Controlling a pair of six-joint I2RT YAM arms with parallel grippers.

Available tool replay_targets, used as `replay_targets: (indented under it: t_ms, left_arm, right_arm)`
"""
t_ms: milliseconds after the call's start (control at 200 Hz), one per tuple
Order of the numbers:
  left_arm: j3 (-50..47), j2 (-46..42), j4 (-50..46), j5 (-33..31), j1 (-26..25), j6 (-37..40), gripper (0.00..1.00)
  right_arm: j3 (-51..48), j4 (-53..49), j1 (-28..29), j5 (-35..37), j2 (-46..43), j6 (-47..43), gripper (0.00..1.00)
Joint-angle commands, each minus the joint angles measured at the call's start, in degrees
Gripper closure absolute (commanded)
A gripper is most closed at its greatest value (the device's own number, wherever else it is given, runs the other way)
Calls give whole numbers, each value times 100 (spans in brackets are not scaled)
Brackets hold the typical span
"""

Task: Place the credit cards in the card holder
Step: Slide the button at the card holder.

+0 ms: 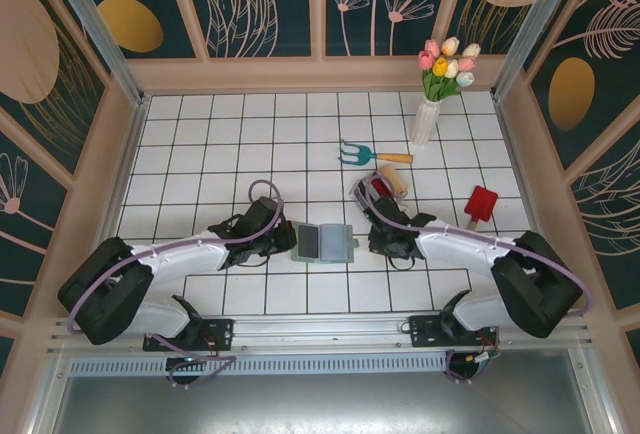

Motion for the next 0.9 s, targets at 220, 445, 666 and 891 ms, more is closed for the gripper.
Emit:
replay_targets:
  t_ms: [220, 445, 666, 891]
  left_arm:
    - [-1, 17, -11, 19, -4, 109, 100]
    - [-24, -25, -20, -3, -6, 92, 100]
    - [-57, -94, -155, -201, -4, 84, 100]
    - [-101, -109, -143, -222, -4, 78, 100]
  right_arm:
    - [343, 981, 294, -1022, 309, -537, 60]
    - [1042, -229, 780, 174, 1268, -532, 63]
    - [943, -979, 732, 939, 1219, -224, 77]
    - [552, -685, 342, 649, 701, -198, 77]
